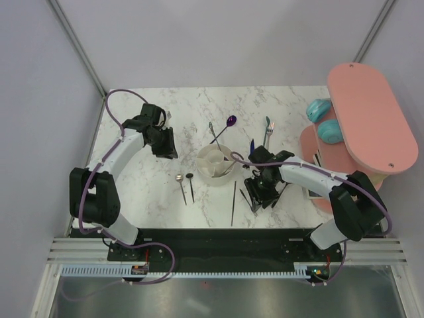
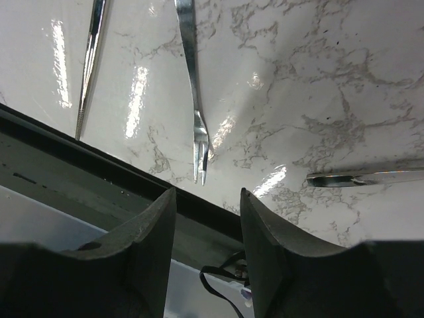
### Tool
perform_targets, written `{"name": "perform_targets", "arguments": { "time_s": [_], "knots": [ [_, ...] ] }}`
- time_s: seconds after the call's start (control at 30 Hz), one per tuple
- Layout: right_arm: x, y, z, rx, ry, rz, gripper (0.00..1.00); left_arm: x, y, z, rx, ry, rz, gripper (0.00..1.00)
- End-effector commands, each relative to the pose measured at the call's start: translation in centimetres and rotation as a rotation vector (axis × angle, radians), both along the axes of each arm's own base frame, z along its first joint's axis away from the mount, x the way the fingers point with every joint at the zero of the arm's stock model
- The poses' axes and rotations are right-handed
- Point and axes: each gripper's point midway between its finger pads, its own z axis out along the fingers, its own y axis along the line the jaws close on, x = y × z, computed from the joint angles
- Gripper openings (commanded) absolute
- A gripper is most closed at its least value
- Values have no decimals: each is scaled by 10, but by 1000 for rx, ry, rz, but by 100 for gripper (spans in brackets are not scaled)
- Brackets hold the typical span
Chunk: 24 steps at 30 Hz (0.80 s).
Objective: Sort the eating utensils into containers
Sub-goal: Pick up the fork at the center of the board.
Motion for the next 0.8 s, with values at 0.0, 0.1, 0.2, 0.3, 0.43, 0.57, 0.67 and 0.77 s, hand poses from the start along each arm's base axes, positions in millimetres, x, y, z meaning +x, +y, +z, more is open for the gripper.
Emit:
{"name": "perform_targets", "arguments": {
  "time_s": [0.0,0.1,0.2,0.3,0.43,0.57,0.67,0.77],
  "knots": [
    [6,-1,-3,-46,-18,30,51,0,-6,9,-40,-31,-1,32],
    [9,2,-7,-60,-20,44,51,0,-5,7,-38,-31,-1,32],
    [12,7,-10,-68,-29,60,51,-2,-5,6,-36,-29,1,32],
    [14,12,-12,-75,-35,77,50,-3,-3,6,-32,-30,3,32],
    [15,17,-13,-74,-44,98,50,-5,-1,7,-24,-35,9,32],
    [13,15,-18,-90,-32,104,50,-7,0,7,-23,-35,11,32],
    [11,14,-21,-104,-23,110,49,-6,0,7,-23,-39,10,32],
    [9,11,-23,-125,-16,115,48,-6,0,8,-23,-40,10,32]
  ]
}}
